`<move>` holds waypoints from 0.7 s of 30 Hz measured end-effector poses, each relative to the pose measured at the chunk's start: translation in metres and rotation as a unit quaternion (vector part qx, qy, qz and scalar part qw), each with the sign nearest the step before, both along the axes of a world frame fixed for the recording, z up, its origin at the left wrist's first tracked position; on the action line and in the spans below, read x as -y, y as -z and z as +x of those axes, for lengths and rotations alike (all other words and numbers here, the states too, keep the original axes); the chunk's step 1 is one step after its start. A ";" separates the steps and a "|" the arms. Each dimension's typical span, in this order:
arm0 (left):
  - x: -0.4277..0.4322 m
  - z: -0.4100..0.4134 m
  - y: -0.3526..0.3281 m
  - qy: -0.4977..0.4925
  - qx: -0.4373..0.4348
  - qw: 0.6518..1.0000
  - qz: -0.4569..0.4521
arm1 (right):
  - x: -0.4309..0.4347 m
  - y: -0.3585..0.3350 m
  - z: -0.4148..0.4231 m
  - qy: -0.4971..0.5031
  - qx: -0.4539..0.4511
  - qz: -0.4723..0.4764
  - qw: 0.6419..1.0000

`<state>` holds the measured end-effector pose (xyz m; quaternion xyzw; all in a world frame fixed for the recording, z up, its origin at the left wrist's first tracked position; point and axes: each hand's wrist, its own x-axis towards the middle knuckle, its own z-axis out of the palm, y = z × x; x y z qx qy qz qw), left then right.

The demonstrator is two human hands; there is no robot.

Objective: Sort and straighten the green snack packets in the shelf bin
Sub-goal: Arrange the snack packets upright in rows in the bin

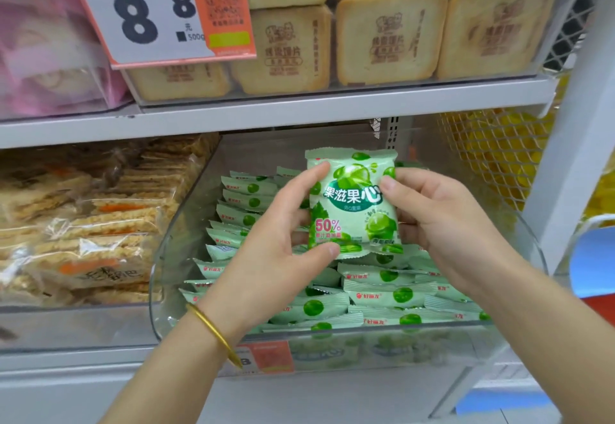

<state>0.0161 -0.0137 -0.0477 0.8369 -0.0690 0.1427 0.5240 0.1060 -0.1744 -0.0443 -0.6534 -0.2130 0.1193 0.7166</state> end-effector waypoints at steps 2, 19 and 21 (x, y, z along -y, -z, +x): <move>0.003 0.001 0.003 -0.097 0.063 0.983 0.146 | -0.001 0.000 -0.001 0.017 0.019 0.000 1.000; 0.008 -0.002 -0.002 -0.035 0.046 0.993 -0.106 | 0.003 0.000 0.001 0.003 0.126 -0.001 0.992; 0.007 -0.003 0.000 -0.004 0.051 0.991 -0.126 | 0.003 -0.001 0.002 -0.040 0.099 0.022 0.994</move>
